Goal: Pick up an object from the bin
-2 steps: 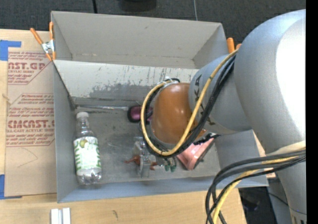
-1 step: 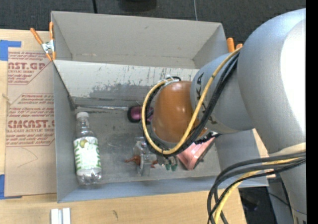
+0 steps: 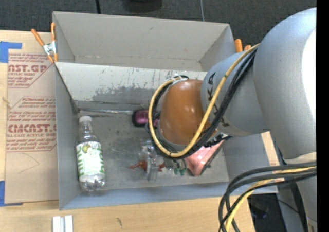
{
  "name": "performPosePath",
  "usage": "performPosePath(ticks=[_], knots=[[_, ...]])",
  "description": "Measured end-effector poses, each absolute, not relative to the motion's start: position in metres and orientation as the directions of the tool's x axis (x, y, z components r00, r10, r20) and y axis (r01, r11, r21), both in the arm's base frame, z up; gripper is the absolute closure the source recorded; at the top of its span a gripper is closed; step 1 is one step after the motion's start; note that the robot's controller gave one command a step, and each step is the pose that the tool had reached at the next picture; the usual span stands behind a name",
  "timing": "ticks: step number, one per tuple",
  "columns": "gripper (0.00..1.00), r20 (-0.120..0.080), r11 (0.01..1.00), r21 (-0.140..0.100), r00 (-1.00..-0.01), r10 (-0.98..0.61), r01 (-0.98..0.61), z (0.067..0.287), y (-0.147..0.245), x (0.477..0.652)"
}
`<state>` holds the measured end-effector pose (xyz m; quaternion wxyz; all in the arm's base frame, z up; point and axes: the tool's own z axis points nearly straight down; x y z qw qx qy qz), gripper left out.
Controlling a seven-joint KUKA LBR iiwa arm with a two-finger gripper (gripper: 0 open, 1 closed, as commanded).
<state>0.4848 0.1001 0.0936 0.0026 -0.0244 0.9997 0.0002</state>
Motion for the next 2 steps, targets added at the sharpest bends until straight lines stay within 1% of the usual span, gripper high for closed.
performPosePath(ticks=[2], knots=[[1.00, -0.003, 0.999, 0.000, -0.999, -0.049, -0.049, 0.1088, 0.1003, 0.4850]])
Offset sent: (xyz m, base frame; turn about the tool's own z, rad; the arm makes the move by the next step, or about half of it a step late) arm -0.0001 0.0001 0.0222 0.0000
